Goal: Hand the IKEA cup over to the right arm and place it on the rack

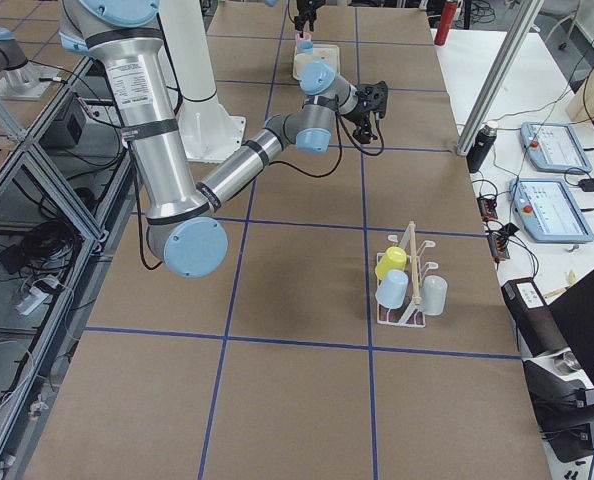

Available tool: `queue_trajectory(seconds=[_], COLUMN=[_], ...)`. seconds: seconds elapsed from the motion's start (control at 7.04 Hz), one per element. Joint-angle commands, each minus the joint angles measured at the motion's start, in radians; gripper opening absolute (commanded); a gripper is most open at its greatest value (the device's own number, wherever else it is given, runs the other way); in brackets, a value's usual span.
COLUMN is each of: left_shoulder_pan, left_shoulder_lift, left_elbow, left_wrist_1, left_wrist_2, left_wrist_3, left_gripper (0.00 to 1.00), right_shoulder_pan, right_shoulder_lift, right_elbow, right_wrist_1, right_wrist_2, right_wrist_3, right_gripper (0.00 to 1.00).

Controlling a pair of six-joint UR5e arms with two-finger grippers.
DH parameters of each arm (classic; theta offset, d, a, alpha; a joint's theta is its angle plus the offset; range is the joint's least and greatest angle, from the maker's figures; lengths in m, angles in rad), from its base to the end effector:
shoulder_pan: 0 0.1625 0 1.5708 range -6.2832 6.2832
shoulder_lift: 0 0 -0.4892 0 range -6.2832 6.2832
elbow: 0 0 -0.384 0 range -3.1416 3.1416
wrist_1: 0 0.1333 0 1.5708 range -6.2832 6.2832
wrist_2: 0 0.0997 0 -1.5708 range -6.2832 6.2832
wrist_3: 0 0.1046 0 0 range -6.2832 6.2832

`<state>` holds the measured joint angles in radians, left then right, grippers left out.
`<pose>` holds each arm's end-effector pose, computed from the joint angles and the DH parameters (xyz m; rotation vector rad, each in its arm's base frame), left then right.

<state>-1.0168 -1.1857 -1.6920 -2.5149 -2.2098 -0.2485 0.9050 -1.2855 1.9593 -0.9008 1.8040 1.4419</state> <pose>0.1066 -0.3071 0.7186 0.3681 0.8292 0.5016 -0.2597 -0.5073 0.3181 0.4953 -1.2743 0.4969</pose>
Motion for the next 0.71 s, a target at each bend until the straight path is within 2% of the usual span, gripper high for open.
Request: queue_trajectory(seconds=[0.0, 0.14, 0.28, 0.43, 0.57], left_shoulder_pan=[0.020, 0.026, 0.027, 0.026, 0.017], left_shoulder_lift=[-0.002, -0.005, -0.005, -0.002, 0.001], left_elbow=[0.000, 0.000, 0.000, 0.000, -0.011], left_wrist_1=[0.001, 0.001, 0.002, 0.001, -0.001], left_wrist_2=[0.001, 0.001, 0.001, 0.007, 0.013], left_wrist_3=[0.000, 0.000, 0.002, 0.009, 0.009], left_gripper=[0.37, 0.30, 0.12, 0.00, 0.00], right_shoulder_pan=[0.000, 0.000, 0.000, 0.000, 0.000], right_shoulder_lift=[-0.002, -0.002, -0.002, -0.002, 0.002], right_elbow=[0.001, 0.000, 0.001, 0.003, 0.006], right_wrist_1=[-0.001, 0.000, 0.000, -0.001, 0.000], right_wrist_2=[0.000, 0.000, 0.000, 0.000, 0.000], right_wrist_3=[0.000, 0.000, 0.000, 0.000, 0.000], right_gripper=[1.00, 1.00, 1.00, 1.00, 1.00])
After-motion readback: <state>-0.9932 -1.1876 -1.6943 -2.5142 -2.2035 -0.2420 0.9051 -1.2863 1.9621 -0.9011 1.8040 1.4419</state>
